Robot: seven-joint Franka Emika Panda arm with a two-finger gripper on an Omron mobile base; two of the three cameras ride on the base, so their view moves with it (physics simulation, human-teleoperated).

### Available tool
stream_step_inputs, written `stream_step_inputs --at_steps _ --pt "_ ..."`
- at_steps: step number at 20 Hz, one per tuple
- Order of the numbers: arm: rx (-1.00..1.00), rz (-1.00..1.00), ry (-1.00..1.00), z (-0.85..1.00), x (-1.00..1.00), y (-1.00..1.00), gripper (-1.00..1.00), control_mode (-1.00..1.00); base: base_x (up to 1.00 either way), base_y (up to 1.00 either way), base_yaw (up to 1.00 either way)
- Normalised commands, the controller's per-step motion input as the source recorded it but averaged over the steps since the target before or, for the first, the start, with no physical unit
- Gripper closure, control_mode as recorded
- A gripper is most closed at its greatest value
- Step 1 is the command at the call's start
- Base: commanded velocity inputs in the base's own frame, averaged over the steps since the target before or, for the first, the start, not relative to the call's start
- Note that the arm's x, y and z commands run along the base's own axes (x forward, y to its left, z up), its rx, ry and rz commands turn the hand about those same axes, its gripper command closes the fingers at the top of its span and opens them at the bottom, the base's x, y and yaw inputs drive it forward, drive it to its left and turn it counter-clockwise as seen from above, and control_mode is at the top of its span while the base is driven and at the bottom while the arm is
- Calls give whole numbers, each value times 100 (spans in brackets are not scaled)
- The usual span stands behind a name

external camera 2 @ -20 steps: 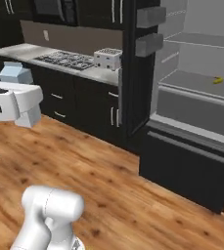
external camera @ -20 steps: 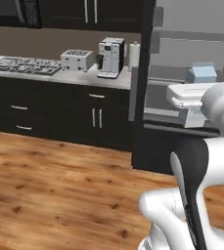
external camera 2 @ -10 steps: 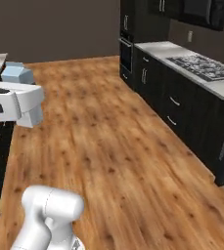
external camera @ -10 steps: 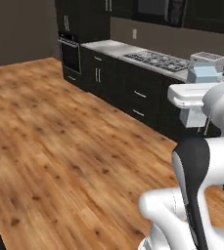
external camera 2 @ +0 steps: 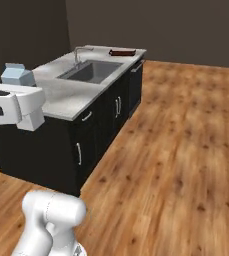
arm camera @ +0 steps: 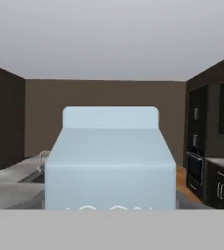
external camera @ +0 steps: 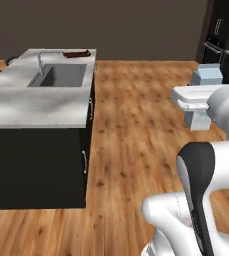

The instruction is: Take out the milk from the fridge and place it on the tray on the counter. Then take the sugar cube near the tray and place it in the tray.

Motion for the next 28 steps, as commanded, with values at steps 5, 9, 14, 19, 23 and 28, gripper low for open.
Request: stream_step_inputs --at_steps 5,9,14,19,23,28 --pt "0 0 0 0 0 0 100 100 65 -87 51" --pt "0 0 0 0 0 0 100 100 72 -100 42" --pt "0 0 0 0 0 0 100 100 90 -100 33" --pt "0 0 0 0 0 0 100 100 99 -100 31" --pt "0 0 0 0 0 0 100 100 89 -100 33" --pt "0 0 0 0 0 0 100 100 77 -100 33"
